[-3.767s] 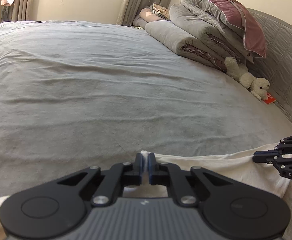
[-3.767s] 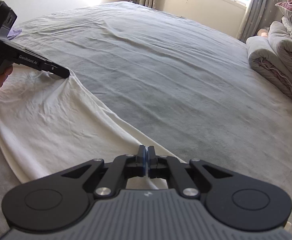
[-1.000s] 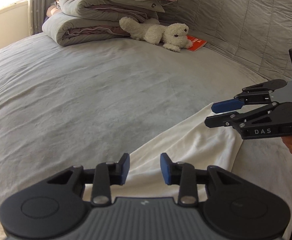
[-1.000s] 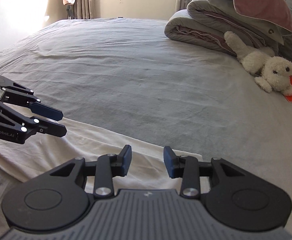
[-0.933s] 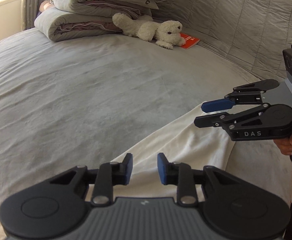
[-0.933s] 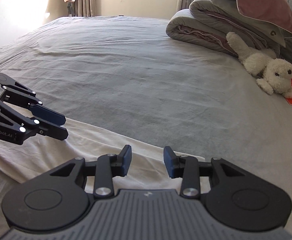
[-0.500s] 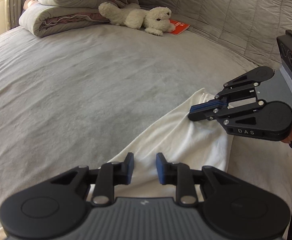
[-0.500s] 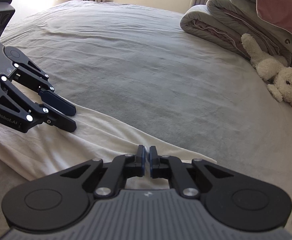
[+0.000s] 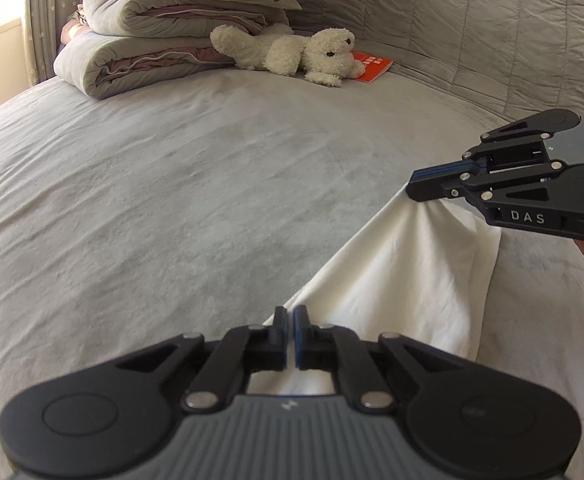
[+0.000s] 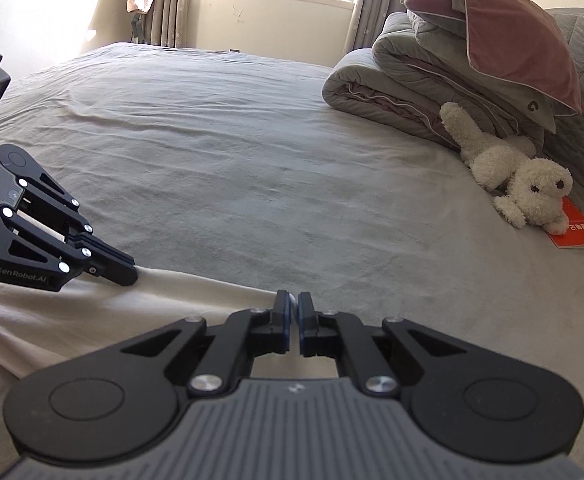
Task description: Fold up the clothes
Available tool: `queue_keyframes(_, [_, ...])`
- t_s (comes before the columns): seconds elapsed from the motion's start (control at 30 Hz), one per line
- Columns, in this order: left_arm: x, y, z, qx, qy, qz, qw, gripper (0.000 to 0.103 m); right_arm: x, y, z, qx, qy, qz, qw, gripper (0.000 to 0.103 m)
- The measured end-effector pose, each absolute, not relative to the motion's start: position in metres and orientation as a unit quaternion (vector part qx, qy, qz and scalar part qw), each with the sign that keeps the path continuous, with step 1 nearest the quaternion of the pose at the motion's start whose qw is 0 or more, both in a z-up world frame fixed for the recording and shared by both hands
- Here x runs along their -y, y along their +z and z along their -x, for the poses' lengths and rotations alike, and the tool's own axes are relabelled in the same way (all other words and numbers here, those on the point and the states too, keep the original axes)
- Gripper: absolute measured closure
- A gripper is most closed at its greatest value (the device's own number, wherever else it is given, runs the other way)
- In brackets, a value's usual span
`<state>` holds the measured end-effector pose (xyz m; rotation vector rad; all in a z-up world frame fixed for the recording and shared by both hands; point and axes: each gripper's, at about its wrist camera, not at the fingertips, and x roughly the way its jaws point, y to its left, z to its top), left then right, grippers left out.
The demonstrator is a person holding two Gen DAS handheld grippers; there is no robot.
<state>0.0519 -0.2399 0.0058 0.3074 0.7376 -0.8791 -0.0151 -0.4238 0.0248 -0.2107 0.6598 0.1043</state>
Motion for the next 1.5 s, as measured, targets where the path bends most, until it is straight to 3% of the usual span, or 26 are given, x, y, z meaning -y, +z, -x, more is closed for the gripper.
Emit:
queue_keyframes(0.27, [0.249, -0.006, -0.056, -0.35, -0.391, -0.15, 0.838, 0.097, 0.431, 0.002, -0.002, -0.357, 0.0, 0.084, 0.93, 0.099])
queue_keyframes(0.43, [0.241, 0.0, -0.053, -0.351, -0.373, -0.13, 0.849, 0.079, 0.472, 0.018, 0.004, -0.351, -0.048, -0.003, 0.935, 0.092])
queue_keyframes(0.67, [0.231, 0.012, -0.034, -0.34, -0.383, -0.099, 0.853, 0.073, 0.528, 0.03, 0.023, -0.355, -0.062, -0.129, 0.924, 0.088])
queue_keyframes(0.87, [0.243, 0.009, -0.02, -0.342, -0.406, -0.101, 0.841, 0.072, 0.509, 0.02, 0.018, -0.383, -0.018, -0.09, 0.919, 0.084])
queue_keyframes(0.93, [0.244, 0.006, -0.02, -0.345, -0.406, -0.098, 0.84, 0.072, 0.499, 0.015, 0.015, -0.395, -0.013, -0.068, 0.916, 0.072])
queue_keyframes(1.0, [0.245, 0.003, -0.019, -0.348, -0.406, -0.095, 0.84, 0.072, 0.493, 0.01, 0.013, -0.401, -0.015, -0.053, 0.914, 0.067])
queue_keyframes(1.5, [0.246, -0.014, -0.015, -0.355, -0.403, -0.066, 0.841, 0.07, 0.477, 0.006, 0.007, -0.397, -0.003, -0.005, 0.918, 0.07])
